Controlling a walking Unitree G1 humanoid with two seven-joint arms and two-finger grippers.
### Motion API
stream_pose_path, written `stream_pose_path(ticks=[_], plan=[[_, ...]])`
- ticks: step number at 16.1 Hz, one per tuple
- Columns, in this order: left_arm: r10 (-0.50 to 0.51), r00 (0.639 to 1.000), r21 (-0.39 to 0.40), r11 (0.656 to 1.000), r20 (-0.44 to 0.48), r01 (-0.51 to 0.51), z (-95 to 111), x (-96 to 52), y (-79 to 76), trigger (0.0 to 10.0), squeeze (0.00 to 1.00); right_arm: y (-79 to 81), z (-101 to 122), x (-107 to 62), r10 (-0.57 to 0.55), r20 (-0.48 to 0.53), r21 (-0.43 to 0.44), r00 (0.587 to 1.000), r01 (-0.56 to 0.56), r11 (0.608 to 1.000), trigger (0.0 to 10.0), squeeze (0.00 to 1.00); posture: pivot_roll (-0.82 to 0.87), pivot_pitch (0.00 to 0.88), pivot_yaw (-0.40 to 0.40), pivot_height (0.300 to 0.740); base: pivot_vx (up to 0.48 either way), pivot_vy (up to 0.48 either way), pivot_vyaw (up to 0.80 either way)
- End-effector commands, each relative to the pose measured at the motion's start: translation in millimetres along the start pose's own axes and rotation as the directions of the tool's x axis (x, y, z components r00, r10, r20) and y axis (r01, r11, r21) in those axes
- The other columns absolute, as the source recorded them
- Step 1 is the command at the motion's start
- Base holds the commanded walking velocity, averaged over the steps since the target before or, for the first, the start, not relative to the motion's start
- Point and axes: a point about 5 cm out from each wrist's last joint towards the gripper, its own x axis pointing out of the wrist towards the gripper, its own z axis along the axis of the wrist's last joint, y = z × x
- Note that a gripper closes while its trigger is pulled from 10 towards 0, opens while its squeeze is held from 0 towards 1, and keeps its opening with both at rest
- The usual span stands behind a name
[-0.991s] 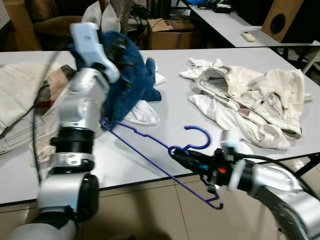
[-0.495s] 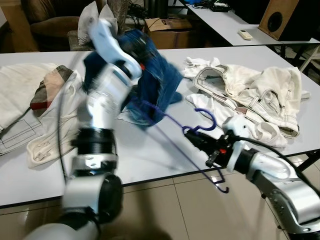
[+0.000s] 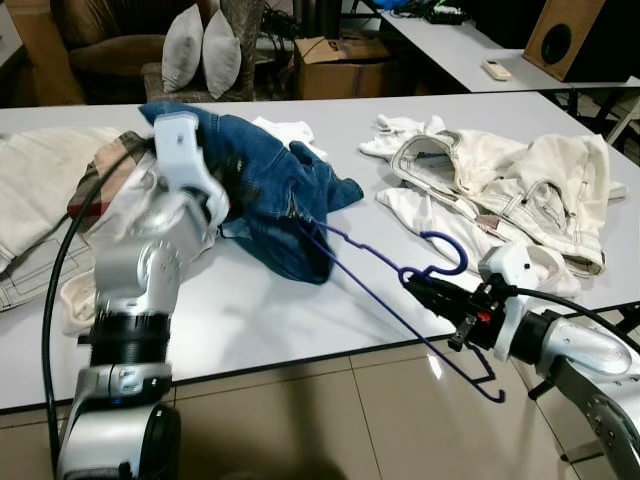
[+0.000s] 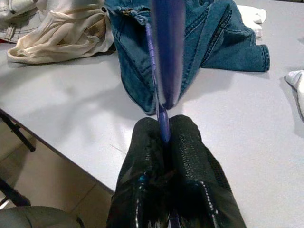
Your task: Hang hanger
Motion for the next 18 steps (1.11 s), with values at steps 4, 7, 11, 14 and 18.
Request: stream_pose_path(ticks=[4,7,11,14,18], plan=[[0.032,0.993,0.031,0.999,0.118,-0.036,23,-1.5,2.1,10.0,1.0,-2.7,0,-0.3,0.003,-0.004,0.011,1.0,-0.003,1.0,10.0,0.0,-0.06,0.0,-0.039,0.74,0.0,0.0,0.0],[-0.037,0.99,0.334,0.942,0.137,-0.01,32,-4.5,3.1,10.0,0.21,-4.7,-2,0.1,-0.021,0.0,0.018,1.0,0.021,1.0,10.0,0.0,-0.06,0.0,-0.036,0.74,0.0,0.0,0.0],[-0.432,0.901,0.527,0.773,0.028,0.354,38,-17.5,-27.5,10.0,0.0,-3.5,-6,5.4,-0.027,0.014,0.036,1.0,0.027,0.999,10.0,0.0,-0.06,0.0,-0.033,0.74,0.0,0.0,0.0],[-0.515,0.84,0.668,0.565,-0.173,0.484,25,-26.4,-28.2,10.0,1.0,-4.2,-5,6.6,-0.045,0.033,0.049,0.998,0.043,0.998,10.0,0.0,-0.06,0.0,-0.034,0.74,0.0,0.0,0.0],[-0.476,0.807,0.763,0.354,-0.35,0.54,-1,-21.2,-31.2,10.0,0.0,-6.3,-5,9.4,-0.058,0.043,0.052,0.997,0.056,0.997,10.0,0.0,-0.06,0.0,-0.04,0.74,0.0,0.0,0.0]])
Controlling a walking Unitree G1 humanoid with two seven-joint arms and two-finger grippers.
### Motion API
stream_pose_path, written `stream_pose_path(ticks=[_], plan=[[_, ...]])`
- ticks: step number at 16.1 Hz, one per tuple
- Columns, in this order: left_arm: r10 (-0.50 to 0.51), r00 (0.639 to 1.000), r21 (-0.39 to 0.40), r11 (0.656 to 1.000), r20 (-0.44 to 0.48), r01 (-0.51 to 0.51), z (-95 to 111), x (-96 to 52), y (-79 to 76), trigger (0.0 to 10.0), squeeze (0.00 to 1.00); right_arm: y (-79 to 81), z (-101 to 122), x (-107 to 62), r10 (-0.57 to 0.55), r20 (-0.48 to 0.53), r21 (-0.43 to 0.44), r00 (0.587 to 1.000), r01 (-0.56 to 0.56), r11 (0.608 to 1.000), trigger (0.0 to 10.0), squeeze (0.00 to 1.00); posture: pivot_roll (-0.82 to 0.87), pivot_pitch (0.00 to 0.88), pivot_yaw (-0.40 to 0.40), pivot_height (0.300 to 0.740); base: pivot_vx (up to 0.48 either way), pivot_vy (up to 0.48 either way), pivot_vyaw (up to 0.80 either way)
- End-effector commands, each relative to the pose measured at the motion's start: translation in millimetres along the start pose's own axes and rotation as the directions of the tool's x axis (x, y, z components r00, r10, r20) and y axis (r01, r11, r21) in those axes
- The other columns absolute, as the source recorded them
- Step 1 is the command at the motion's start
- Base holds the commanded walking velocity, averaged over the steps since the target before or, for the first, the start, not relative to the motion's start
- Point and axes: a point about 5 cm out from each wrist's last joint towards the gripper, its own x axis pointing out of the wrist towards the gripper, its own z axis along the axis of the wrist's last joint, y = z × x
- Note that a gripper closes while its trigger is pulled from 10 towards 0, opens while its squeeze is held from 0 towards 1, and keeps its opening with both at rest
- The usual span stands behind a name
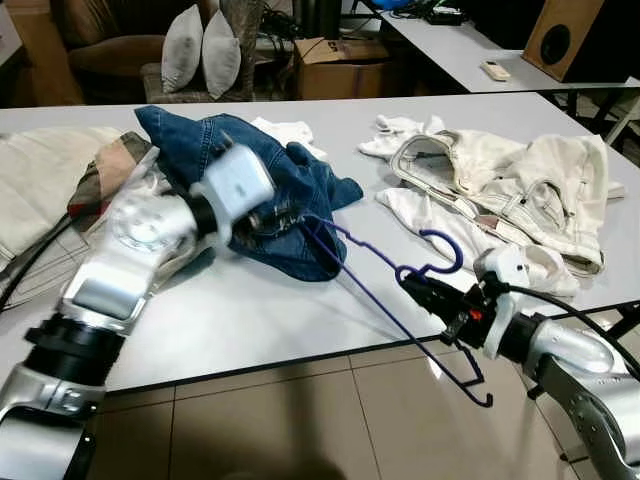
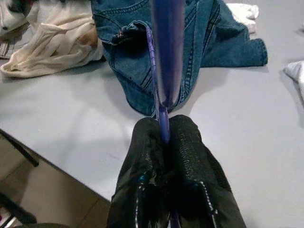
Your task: Hang hanger
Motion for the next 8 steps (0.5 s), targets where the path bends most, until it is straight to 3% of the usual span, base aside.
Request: stream_pose_path(ticks=[1,5,8], plan=[[-0.022,0.999,0.051,0.998,-0.034,0.024,-4,8.0,-4.5,10.0,0.0,-4.8,4,-0.6,-0.03,0.02,-0.02,0.999,0.031,0.999,10.0,0.0,-0.06,0.0,-0.04,0.74,0.0,0.0,0.0],[-0.067,0.994,-0.031,0.997,-0.089,0.065,-22,25.0,-23.2,10.0,0.0,-4.5,6,1.0,-0.038,0.031,-0.021,0.999,0.039,0.999,10.0,0.0,-0.07,0.0,-0.035,0.74,0.0,0.0,0.0],[0.015,0.995,-0.072,0.997,-0.099,-0.022,-27,32.2,-20.9,10.0,0.0,-4.0,6,1.3,-0.037,0.033,-0.022,0.999,0.038,0.999,10.0,0.0,-0.07,0.0,-0.038,0.74,0.0,0.0,0.0]])
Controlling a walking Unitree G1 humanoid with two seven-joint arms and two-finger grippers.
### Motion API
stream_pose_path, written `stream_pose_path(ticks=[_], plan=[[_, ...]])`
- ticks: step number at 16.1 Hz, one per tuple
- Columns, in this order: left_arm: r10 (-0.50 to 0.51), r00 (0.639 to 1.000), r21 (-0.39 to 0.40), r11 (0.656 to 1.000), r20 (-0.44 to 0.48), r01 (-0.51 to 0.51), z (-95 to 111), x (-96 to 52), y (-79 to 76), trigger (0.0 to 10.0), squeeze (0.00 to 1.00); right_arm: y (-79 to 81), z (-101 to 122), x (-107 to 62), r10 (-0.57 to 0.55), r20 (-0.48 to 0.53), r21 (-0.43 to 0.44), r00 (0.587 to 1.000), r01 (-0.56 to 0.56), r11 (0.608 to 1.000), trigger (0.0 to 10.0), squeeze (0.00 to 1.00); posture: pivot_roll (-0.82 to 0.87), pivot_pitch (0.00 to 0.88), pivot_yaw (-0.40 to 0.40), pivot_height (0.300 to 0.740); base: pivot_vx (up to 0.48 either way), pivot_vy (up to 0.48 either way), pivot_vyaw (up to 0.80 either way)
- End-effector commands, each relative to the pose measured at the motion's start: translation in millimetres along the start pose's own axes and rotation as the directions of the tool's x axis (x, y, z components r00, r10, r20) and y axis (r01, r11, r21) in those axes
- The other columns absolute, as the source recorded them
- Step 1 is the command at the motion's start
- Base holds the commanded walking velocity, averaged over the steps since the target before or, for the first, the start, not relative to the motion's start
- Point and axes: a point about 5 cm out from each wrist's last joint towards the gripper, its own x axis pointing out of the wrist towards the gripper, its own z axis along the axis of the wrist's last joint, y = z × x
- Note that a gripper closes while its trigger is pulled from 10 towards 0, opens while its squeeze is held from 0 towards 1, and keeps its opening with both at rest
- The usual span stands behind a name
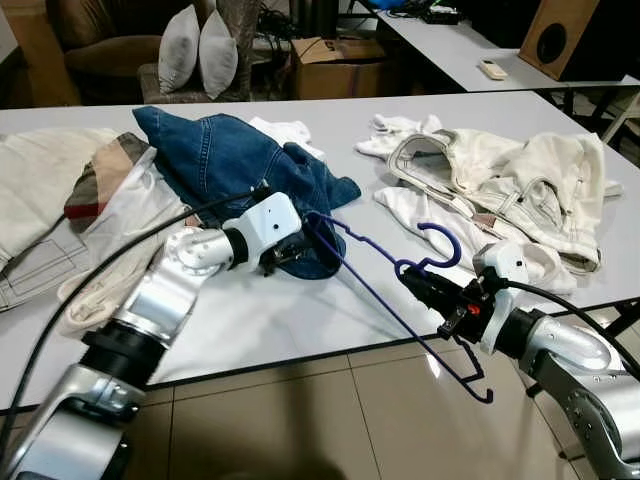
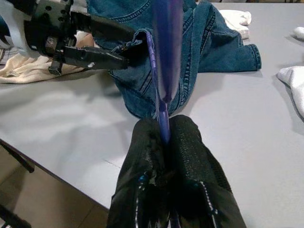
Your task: Hang hanger
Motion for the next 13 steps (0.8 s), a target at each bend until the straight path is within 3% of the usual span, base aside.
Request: stream_pose_path(ticks=[1,3,4,5,7,9,10,13], plan=[[0.047,0.999,0.016,0.999,-0.012,-0.047,1,5.3,4.4,10.0,0.0,-3.1,5,0.3,-0.017,0.017,-0.023,1.0,0.017,1.0,10.0,0.0,-0.07,0.0,-0.041,0.74,0.0,0.0,0.0],[0.087,0.995,0.029,0.996,-0.041,-0.086,-5,10.0,4.3,10.0,0.0,-2.7,5,1.1,-0.014,0.018,-0.024,1.0,0.014,1.0,10.0,0.0,-0.07,0.0,-0.04,0.74,0.0,0.0,0.0],[0.14,0.988,0.085,0.987,-0.068,-0.134,-9,10.3,8.5,9.1,0.0,-2.6,6,1.2,-0.013,0.02,-0.025,1.0,0.014,1.0,10.0,0.0,-0.07,0.0,-0.039,0.74,0.0,0.0,0.0],[0.172,0.982,0.124,0.979,-0.077,-0.162,-10,9.5,11.8,8.8,0.0,-2.7,6,0.8,-0.014,0.02,-0.025,1.0,0.014,1.0,10.0,0.0,-0.07,0.0,-0.039,0.74,0.0,0.0,0.0],[0.231,0.97,0.18,0.96,-0.081,-0.214,-11,7.5,18.1,4.4,0.0,-3.0,6,0.0,-0.015,0.019,-0.024,1.0,0.015,1.0,10.0,0.0,-0.07,0.0,-0.039,0.74,0.0,0.0,0.0],[0.26,0.963,0.232,0.943,-0.073,-0.237,-13,6.9,21.0,2.9,0.0,-2.9,6,-0.4,-0.014,0.018,-0.023,1.0,0.014,1.0,10.0,0.0,-0.07,0.0,-0.046,0.74,0.0,0.0,0.0],[0.275,0.961,0.21,0.942,-0.038,-0.261,-9,6.9,22.4,0.0,0.0,-3.3,6,-0.6,-0.013,0.017,-0.023,1.0,0.013,1.0,10.0,0.0,-0.07,0.0,-0.05,0.74,0.0,0.0,0.0],[0.273,0.962,0.195,0.944,-0.018,-0.265,-8,7.7,21.8,0.0,0.0,-3.8,6,-0.6,-0.011,0.014,-0.025,1.0,0.011,1.0,10.0,0.0,-0.07,0.0,-0.052,0.74,0.0,0.0,0.0]])
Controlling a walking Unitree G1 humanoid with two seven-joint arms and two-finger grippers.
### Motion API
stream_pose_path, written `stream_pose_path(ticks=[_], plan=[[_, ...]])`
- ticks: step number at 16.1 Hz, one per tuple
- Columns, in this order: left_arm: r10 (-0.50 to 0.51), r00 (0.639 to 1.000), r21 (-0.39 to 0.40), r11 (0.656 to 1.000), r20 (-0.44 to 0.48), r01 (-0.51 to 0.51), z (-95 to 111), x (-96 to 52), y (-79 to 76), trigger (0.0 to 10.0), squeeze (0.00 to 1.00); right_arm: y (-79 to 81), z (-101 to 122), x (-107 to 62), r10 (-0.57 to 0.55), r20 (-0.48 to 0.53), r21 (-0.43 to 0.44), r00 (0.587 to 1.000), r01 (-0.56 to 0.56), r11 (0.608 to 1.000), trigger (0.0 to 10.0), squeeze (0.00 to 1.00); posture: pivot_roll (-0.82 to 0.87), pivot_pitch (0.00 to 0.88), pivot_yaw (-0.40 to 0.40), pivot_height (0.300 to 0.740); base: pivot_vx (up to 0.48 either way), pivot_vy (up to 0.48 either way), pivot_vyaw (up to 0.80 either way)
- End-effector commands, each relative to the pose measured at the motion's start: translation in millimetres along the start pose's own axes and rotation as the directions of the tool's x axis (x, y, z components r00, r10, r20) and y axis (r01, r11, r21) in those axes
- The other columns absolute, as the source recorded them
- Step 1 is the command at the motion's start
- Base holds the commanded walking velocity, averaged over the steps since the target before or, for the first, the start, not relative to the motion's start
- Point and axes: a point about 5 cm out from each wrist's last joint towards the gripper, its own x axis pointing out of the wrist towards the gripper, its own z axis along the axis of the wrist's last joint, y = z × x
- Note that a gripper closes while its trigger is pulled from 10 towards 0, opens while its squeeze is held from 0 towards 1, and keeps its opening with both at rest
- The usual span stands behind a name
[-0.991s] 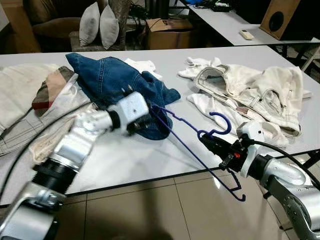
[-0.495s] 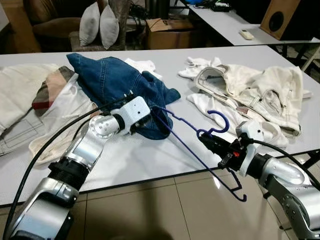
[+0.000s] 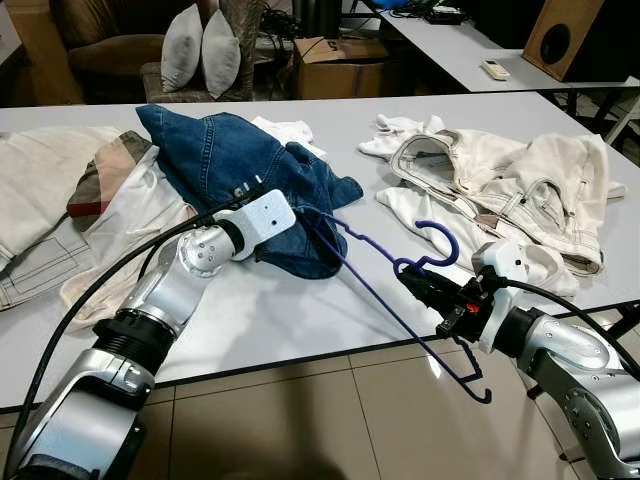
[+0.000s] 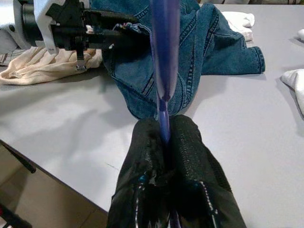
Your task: Hang hanger
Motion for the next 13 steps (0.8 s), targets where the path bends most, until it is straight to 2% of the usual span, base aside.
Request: stream_pose_path(ticks=[1,4,6,7,8,9,10,12,13], plan=[[0.014,1.0,-0.008,1.0,0.021,-0.014,4,1.2,4.1,0.0,0.0,-4.6,5,-1.9,-0.015,0.007,-0.026,1.0,0.016,1.0,10.0,0.0,-0.07,0.0,-0.052,0.74,0.0,0.0,0.0],[-0.022,0.998,-0.035,0.999,0.059,0.024,10,2.0,3.2,0.0,0.0,-4.9,5,-2.1,-0.014,0.003,-0.028,1.0,0.015,0.999,10.0,0.0,-0.07,0.0,-0.055,0.74,0.0,0.0,0.0],[-0.02,0.997,-0.137,0.99,0.078,0.03,13,4.0,5.5,0.0,0.0,-0.1,8,-2.8,0.032,0.025,-0.043,0.999,-0.031,0.999,10.0,0.0,-0.07,0.0,-0.053,0.74,0.0,0.0,0.0],[0.003,0.995,-0.2,0.98,0.098,0.017,18,5.5,10.2,0.0,0.0,5.4,9,-4.1,0.076,0.024,-0.039,0.997,-0.075,0.996,10.0,0.0,-0.07,0.0,-0.052,0.74,0.0,0.0,0.0],[0.012,0.994,-0.221,0.975,0.106,0.012,20,6.0,12.0,0.0,0.0,7.3,9,-4.5,0.09,0.022,-0.037,0.996,-0.089,0.995,10.0,0.0,-0.07,0.0,-0.052,0.74,0.0,0.0,0.0],[0.037,0.989,-0.243,0.97,0.143,-0.002,33,8.7,22.4,0.0,0.0,14.2,8,-2.5,0.133,0.013,-0.038,0.991,-0.132,0.991,10.0,0.0,-0.07,0.0,-0.051,0.74,0.0,0.0,0.0],[0.045,0.986,-0.249,0.968,0.159,-0.004,38,9.5,25.7,0.0,0.0,15.4,7,-0.4,0.134,0.011,-0.037,0.991,-0.133,0.99,10.0,0.0,-0.07,0.0,-0.051,0.74,0.0,0.0,0.0],[0.06,0.977,-0.268,0.963,0.207,-0.002,52,10.3,32.7,0.0,0.0,12.3,5,8.3,0.078,-0.002,-0.03,0.997,-0.078,0.997,10.0,0.0,-0.07,0.0,-0.051,0.74,0.0,0.0,0.0],[0.069,0.966,-0.273,0.962,0.249,0.002,65,8.3,39.1,0.0,0.0,6.2,3,18.2,-0.011,0.0,-0.013,1.0,0.011,1.0,10.0,0.0,-0.08,0.0,-0.051,0.74,0.0,0.0,0.0]])
